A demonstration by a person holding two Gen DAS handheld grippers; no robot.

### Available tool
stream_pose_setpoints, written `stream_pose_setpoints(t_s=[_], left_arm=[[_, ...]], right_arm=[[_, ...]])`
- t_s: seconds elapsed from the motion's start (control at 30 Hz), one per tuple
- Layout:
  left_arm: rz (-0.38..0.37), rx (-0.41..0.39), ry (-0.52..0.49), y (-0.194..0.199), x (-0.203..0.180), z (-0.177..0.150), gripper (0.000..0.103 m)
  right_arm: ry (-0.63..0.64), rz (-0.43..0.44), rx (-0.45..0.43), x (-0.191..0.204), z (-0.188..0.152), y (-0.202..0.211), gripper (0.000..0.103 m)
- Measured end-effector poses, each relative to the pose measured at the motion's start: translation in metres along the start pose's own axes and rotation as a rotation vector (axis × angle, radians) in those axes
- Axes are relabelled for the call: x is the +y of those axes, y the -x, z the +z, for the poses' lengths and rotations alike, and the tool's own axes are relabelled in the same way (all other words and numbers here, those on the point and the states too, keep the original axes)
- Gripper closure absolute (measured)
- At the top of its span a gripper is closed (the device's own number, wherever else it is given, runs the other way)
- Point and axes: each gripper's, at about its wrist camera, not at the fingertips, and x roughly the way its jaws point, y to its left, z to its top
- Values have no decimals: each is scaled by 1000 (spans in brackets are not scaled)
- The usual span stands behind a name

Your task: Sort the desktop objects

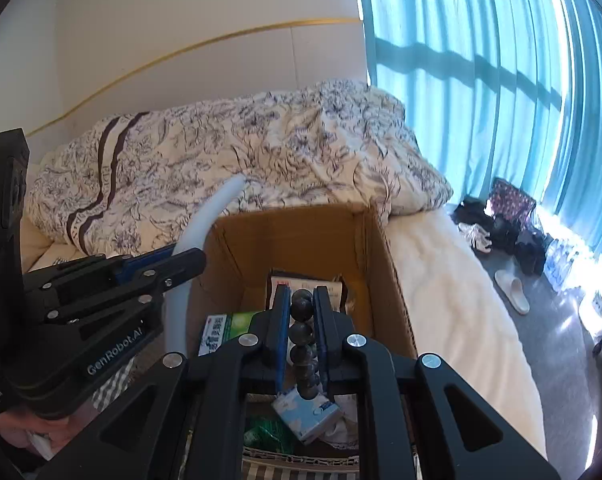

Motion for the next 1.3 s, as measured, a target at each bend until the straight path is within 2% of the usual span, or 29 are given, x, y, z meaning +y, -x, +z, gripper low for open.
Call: stream_pose_setpoints(t_s=[0.03,0.07,0.1,0.13,0.17,0.2,0.23,0.27,0.3,0.5,0.87,0.97,1.3], left_arm=[[-2,7,-3,-2,-1,-1,92],[0,15,-4,-4,-2,-2,90],[4,22,-2,-6,-2,-3,88],[7,27,2,-7,-2,-4,87],[12,30,7,-7,-2,-4,81],[12,30,14,-6,0,-4,69],[8,29,23,-5,1,-4,60],[2,24,33,-3,3,-4,43],[-2,13,42,-1,4,-3,38],[3,-17,44,19,5,5,34],[29,-82,50,75,18,10,34],[40,-99,70,95,28,5,33],[100,-165,115,161,75,0,32]], right_arm=[[-4,-1,6,0,-2,-2,91],[-10,0,5,-2,-3,-2,84],[-16,-2,0,-3,-4,-2,72],[-23,-6,-10,-5,-5,1,64],[-34,-13,-29,-7,-5,5,50],[-39,-19,-46,-8,-5,9,43],[-41,-24,-59,-9,-4,12,43],[-40,-31,-69,-9,-3,15,43],[-38,-37,-73,-9,-3,18,43],[-48,-41,-91,-10,4,34,42],[-26,-50,-135,11,12,75,40],[-28,-51,-151,18,15,86,35],[11,-13,-189,71,22,113,31]])
